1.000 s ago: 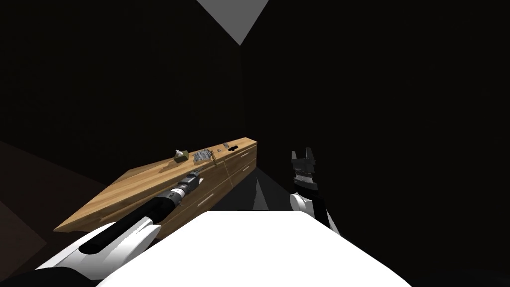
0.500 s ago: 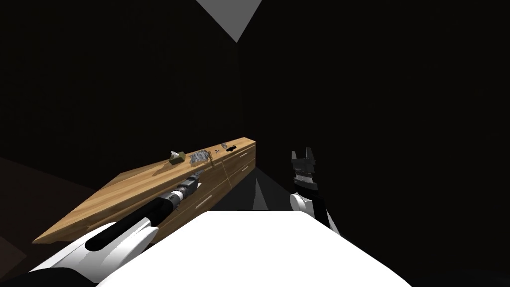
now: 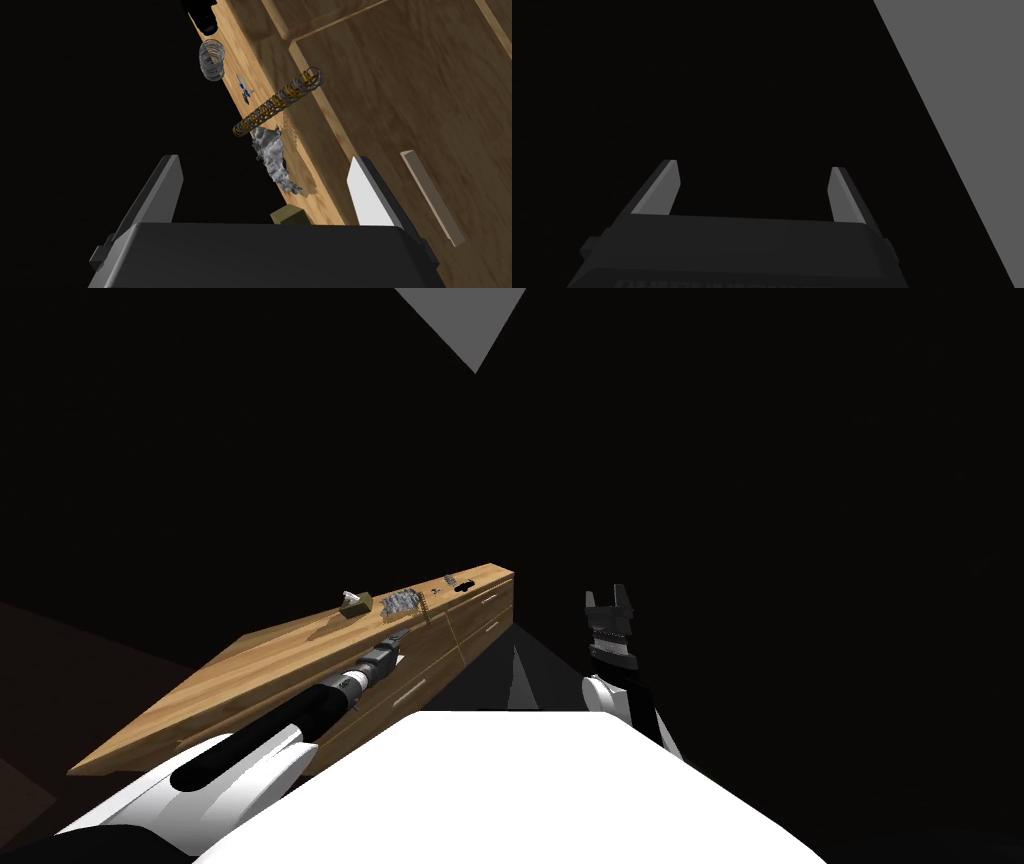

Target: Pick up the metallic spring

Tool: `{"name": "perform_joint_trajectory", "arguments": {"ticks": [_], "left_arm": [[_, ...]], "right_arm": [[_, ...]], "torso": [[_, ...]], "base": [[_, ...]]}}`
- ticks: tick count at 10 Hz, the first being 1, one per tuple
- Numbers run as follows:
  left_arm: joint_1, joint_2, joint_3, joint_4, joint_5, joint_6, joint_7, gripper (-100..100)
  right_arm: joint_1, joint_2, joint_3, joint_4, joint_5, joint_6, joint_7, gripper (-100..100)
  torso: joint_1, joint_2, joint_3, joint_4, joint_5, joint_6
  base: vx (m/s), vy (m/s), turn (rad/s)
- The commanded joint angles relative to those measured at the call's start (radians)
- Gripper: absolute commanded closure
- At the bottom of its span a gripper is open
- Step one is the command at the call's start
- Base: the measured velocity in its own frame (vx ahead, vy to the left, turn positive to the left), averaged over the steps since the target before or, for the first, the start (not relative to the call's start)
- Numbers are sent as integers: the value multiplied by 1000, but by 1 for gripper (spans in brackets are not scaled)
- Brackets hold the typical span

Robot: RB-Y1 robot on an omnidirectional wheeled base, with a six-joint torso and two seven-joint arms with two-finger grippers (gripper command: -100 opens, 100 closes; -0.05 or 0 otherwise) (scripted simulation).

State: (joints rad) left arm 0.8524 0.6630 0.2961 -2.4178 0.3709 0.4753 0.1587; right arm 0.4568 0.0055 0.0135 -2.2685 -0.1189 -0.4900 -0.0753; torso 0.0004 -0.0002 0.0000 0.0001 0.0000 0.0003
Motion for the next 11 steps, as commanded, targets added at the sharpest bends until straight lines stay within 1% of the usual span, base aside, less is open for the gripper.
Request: {"name": "perform_joint_trajectory", "arguments": {"ticks": [1, 2, 3, 4, 5, 6, 9, 11], "left_arm": [[0, 0, 0, 0, 0, 0, 0, -100], [0, 0, 0, 0, 0, 0, 0, -100], [-6, 15, 31, -6, 7, 5, -3, -100], [-5, 30, 57, -11, 15, 9, -5, -100], [-2, 40, 73, -14, 20, 11, -7, -100], [9, 64, 107, -20, 34, 17, -12, -100], [37, 110, 167, -30, 60, 29, -21, -100], [64, 146, 210, -34, 81, 38, -28, -100]], "right_arm": [[0, 0, 0, 0, 0, 0, 0, 0], [0, 0, 0, 0, 0, 0, 0, 0], [0, 0, 0, 0, 0, 0, 0, 0], [0, 0, 0, 0, 0, 0, 0, 0], [0, 0, 0, 0, 0, 0, 0, 0], [0, 0, 0, 0, 0, 0, 0, 0], [0, 0, 0, 0, 0, 0, 0, 0], [0, 0, 0, 0, 0, 0, 0, 0]], "torso": [[0, 0, 0, 0, 0, 0], [0, 0, 0, 0, 0, 0], [0, 0, 0, 0, 0, 0], [4, -1, -1, 0, 1, 0], [9, -5, -2, -1, 2, 0], [12, -6, -3, -1, 3, 0], [9, -5, -3, -1, 2, 0], [8, -7, -4, -2, 2, 0]], "base": [[0, 0, 0], [3, -3, -11], [23, 62, -33], [86, 157, -55], [91, 177, -51], [99, 174, -68], [76, 121, -51], [109, 118, -70]]}}
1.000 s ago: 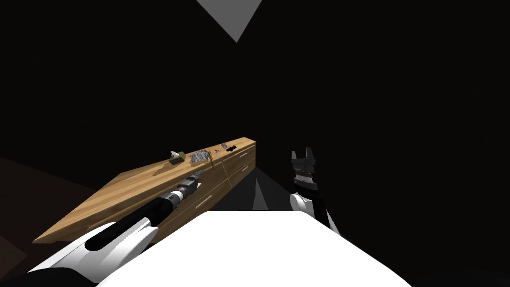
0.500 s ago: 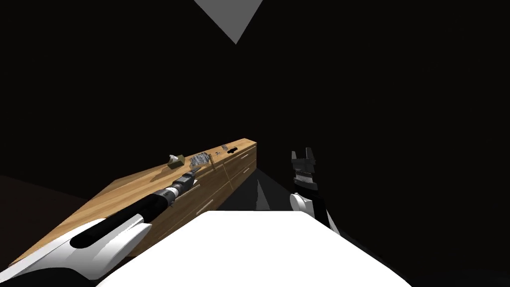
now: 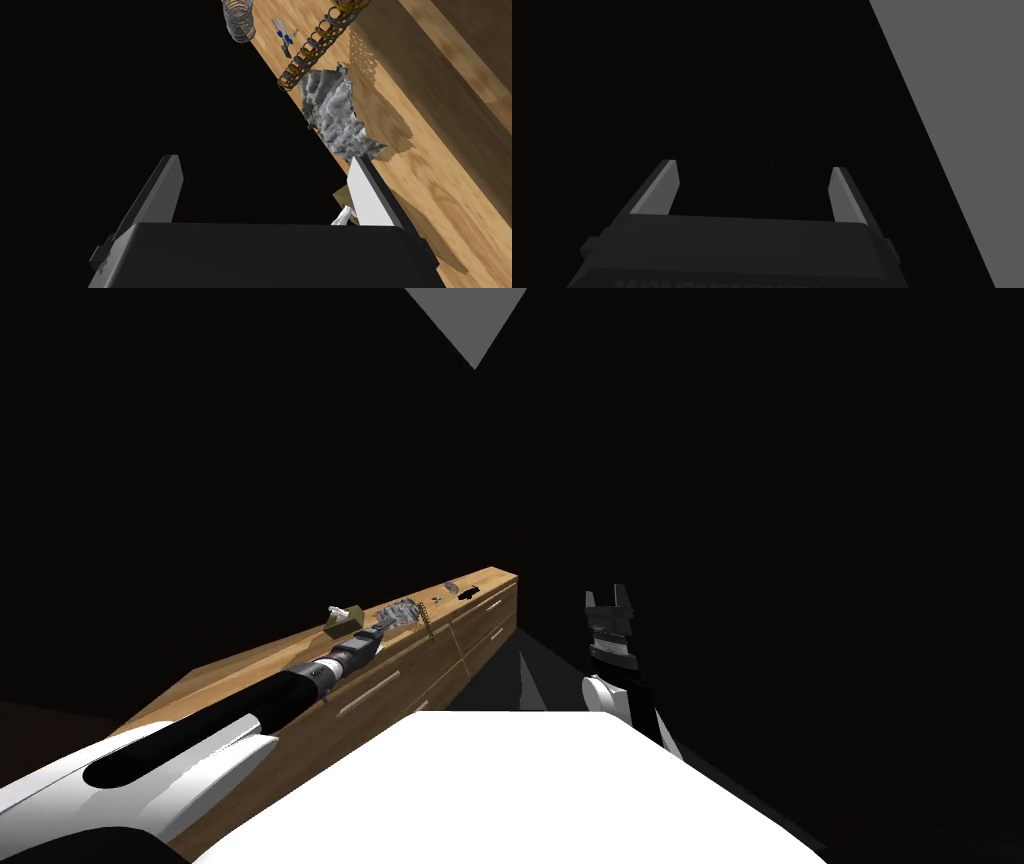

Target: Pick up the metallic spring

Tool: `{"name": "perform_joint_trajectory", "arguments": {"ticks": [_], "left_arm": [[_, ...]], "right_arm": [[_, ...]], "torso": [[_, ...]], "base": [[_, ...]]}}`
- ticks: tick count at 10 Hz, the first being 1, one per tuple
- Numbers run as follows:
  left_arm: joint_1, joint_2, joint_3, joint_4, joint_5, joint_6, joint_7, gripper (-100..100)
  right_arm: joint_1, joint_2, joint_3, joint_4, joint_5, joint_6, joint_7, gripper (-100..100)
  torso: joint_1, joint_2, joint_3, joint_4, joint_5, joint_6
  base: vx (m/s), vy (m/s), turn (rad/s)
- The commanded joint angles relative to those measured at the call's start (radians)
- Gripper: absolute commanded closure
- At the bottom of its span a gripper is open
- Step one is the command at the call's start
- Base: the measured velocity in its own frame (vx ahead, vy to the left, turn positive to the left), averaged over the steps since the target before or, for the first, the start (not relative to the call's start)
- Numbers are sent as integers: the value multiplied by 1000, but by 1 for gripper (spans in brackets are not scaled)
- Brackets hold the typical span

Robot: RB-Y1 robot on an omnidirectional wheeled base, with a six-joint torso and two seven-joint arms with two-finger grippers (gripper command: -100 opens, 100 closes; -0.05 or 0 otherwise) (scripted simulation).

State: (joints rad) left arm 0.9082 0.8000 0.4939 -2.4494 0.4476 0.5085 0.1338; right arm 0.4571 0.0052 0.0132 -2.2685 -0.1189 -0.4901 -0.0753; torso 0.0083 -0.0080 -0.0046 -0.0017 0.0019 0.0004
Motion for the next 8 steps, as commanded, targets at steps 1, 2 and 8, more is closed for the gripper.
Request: {"name": "perform_joint_trajectory", "arguments": {"ticks": [1, 2, 8], "left_arm": [[25, 28, 34, -4, 16, 10, -7, -100], [44, 49, 56, -5, 29, 15, -11, -100], [196, 182, 186, 7, 115, 54, -38, -100]], "right_arm": [[0, 0, 0, 0, 0, 0, 0, 0], [0, 0, 0, 0, 0, 0, 0, 0], [0, 0, 0, 0, 0, 0, 0, 0]], "torso": [[0, 0, 0, 0, 0, 0], [-1, 0, 0, 0, 0, 0], [-3, -2, -1, -1, -1, 0]], "base": [[105, 94, -65], [97, 88, -75], [131, 85, -78]]}}
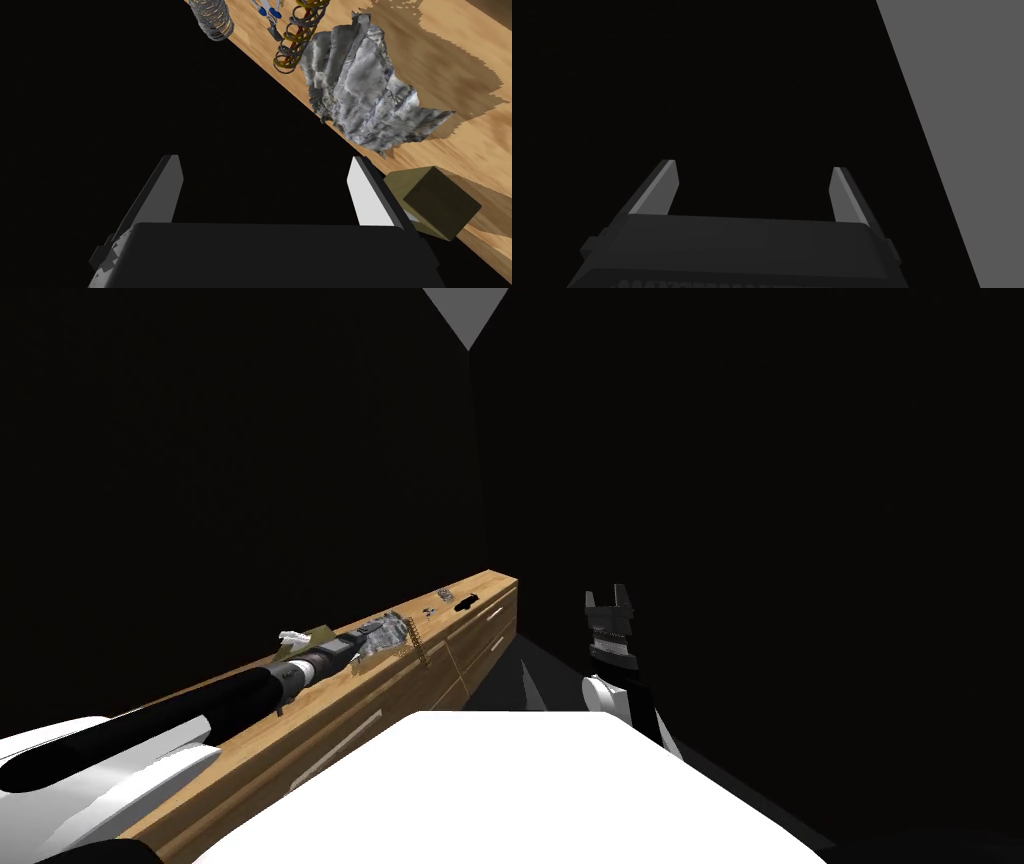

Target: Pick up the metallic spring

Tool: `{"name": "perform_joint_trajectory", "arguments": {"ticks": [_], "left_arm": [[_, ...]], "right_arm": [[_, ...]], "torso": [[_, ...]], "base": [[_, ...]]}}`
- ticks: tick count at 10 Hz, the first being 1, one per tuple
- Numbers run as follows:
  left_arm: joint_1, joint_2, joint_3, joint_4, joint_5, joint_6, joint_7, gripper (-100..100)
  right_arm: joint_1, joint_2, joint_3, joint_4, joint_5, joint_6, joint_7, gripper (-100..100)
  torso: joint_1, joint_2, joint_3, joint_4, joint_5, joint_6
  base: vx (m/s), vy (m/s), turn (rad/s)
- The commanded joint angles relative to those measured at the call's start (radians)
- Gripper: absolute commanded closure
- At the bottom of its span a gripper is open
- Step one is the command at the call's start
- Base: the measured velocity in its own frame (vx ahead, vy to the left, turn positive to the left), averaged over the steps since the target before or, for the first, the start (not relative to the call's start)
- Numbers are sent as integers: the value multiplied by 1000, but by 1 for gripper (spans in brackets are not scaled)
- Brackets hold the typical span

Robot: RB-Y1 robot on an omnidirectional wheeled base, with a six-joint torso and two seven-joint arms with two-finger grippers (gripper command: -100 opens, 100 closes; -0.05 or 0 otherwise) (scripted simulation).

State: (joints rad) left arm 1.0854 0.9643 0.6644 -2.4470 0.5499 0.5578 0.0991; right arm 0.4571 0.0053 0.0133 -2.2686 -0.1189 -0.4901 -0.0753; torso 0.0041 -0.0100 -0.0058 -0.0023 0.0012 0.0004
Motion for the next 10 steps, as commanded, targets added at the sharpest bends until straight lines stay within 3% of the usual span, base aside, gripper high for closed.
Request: {"name": "perform_joint_trajectory", "arguments": {"ticks": [1, 3, 4, 6, 7, 9, 10], "left_arm": [[50, 41, 35, 9, 28, 11, -8, -100], [108, 89, 70, 20, 61, 23, -18, -100], [119, 89, 70, 20, 61, 23, -18, -100], [181, 138, 99, 32, 94, 36, -28, -100], [191, 138, 99, 32, 94, 36, -28, -100], [258, 187, 119, 44, 126, 47, -39, -100], [267, 187, 119, 44, 126, 47, -39, -100]], "right_arm": [[0, 0, 0, 0, 0, 0, 0, 0], [0, 0, 0, 0, 0, 0, 0, 0], [0, 0, 0, 0, 0, 0, 0, 0], [0, 0, 0, 0, 0, 0, 0, 0], [0, 0, 0, 0, 0, 0, 0, 0], [0, 0, 0, 0, 0, 0, 0, 0], [0, 0, 0, 0, 0, 0, 0, 0]], "torso": [[0, 0, 0, 0, 0, 0], [-2, -2, -1, 0, 0, 0], [-1, -3, -2, -1, 0, 0], [-4, 3, 1, 1, -1, 0], [-4, 2, 1, 1, -1, 0], [-4, 3, 2, 1, -1, 0], [-4, 1, 1, 0, -1, 0]], "base": [[136, 41, -96], [174, 52, -84], [100, 41, -34], [84, 15, -69], [74, 20, -40], [107, 17, -85], [88, 6, -34]]}}
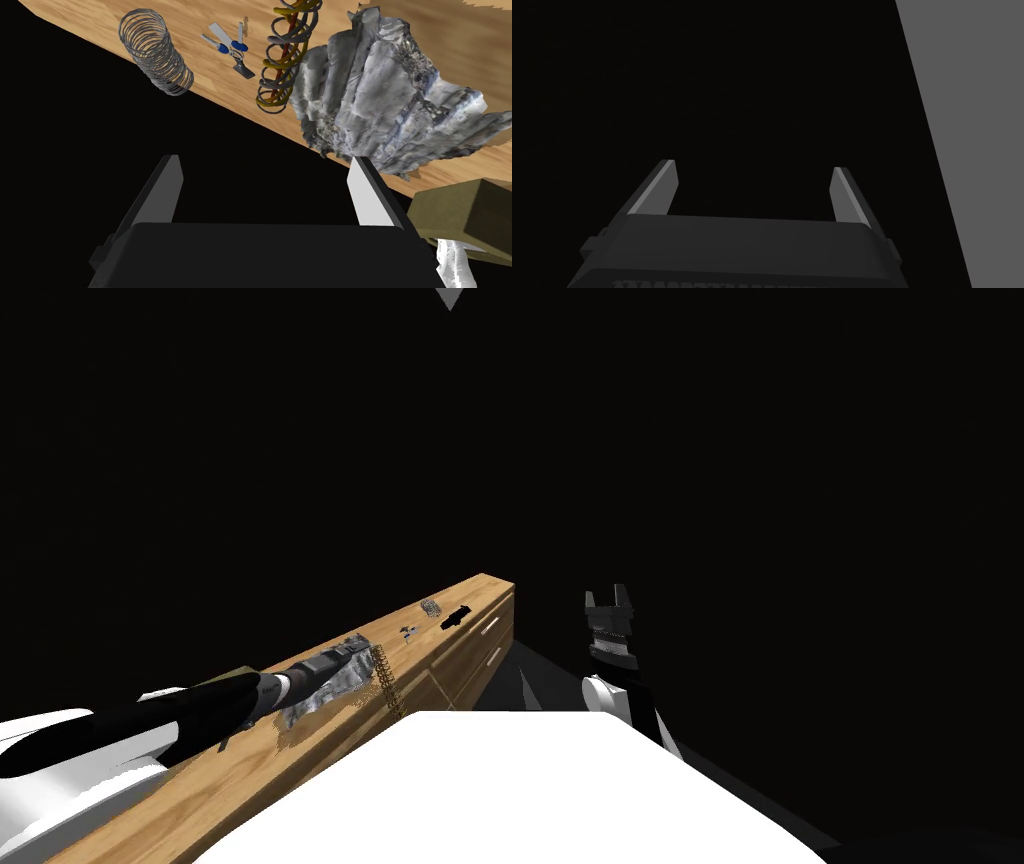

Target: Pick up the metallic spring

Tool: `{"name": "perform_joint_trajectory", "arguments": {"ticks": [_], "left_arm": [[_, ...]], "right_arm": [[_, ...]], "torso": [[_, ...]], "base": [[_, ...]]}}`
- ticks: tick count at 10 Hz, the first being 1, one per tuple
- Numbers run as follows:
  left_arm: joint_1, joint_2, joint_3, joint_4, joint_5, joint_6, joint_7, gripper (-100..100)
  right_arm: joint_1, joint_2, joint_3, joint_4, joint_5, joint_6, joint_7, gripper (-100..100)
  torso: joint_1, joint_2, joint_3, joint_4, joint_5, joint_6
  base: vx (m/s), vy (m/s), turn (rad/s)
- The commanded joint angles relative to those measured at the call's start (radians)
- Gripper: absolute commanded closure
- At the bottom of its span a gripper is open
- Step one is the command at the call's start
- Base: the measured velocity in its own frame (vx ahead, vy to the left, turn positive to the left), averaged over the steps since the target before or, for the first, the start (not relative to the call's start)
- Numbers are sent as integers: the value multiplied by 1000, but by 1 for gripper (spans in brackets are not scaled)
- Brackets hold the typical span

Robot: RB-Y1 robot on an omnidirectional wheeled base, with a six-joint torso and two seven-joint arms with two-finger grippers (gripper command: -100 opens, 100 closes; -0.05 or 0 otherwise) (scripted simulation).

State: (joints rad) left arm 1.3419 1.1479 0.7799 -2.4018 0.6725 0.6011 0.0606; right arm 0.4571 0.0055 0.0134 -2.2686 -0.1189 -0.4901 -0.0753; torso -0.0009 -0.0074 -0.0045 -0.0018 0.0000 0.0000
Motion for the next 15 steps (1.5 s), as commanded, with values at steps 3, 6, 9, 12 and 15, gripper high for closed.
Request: {"name": "perform_joint_trajectory", "arguments": {"ticks": [3, 6, 9, 12, 15], "left_arm": [[123, 75, 17, 16, 50, 17, -15, -100], [223, 141, 9, 27, 91, 25, -30, -100], [309, 197, -13, 27, 123, 21, -43, -100], [347, 229, -35, 19, 139, 10, -52, -100], [362, 250, -44, 8, 150, 1, -59, -100]], "right_arm": [[0, 0, 0, 0, 0, 0, 0, 0], [0, 0, 0, 0, 0, 0, 0, 0], [0, 0, 0, 0, 0, 0, 0, 0], [0, 0, 0, 0, 0, 0, 0, 0], [0, 0, 0, 0, 0, 0, 0, 0]], "torso": [[0, 0, 0, 0, 0, 0], [0, -2, -1, 0, 0, 0], [-1, 1, 1, 0, 0, 0], [-1, 5, 3, 1, 0, 0], [0, 8, 5, 2, 0, 0]], "base": [[100, 9, -80], [111, 3, -91], [65, 1, -73], [16, 4, -48], [-14, 15, -44]]}}
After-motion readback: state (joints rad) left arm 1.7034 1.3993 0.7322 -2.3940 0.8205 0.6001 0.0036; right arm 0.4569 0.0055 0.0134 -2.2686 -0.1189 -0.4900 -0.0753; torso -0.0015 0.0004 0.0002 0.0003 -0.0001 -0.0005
